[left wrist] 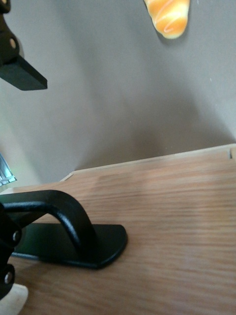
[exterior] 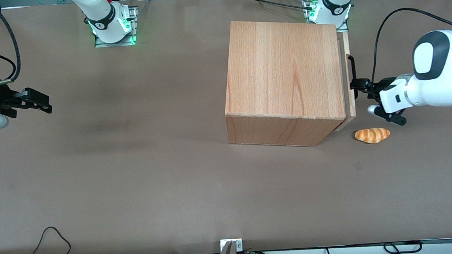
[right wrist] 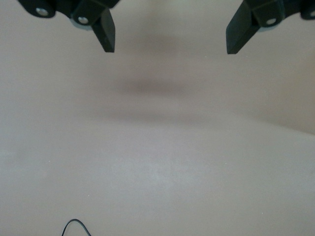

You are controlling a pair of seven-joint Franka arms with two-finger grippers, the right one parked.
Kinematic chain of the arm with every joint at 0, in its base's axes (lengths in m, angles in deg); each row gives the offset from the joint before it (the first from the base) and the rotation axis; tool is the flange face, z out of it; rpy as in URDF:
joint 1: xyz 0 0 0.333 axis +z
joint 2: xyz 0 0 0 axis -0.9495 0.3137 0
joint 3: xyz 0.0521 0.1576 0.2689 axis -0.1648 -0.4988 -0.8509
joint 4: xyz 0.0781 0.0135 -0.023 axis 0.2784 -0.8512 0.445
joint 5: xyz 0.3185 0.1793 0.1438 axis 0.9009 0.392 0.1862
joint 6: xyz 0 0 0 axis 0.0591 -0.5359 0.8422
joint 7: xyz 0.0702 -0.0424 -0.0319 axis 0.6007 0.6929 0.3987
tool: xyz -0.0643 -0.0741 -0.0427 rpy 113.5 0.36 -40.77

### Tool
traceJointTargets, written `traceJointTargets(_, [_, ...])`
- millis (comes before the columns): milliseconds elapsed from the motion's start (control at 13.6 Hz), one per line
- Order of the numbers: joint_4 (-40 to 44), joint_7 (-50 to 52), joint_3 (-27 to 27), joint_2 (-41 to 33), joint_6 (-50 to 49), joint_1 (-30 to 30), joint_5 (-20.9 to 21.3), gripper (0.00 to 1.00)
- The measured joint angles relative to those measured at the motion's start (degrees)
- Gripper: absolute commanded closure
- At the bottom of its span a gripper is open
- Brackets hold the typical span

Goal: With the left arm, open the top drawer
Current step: 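Pull the handle with the left gripper, sliding the drawer out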

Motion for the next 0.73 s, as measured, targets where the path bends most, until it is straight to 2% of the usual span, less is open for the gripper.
traceJointTargets(734, [1.49, -0.66, -0.52, 0.36, -0.02, 4.14, 3.67, 0.0])
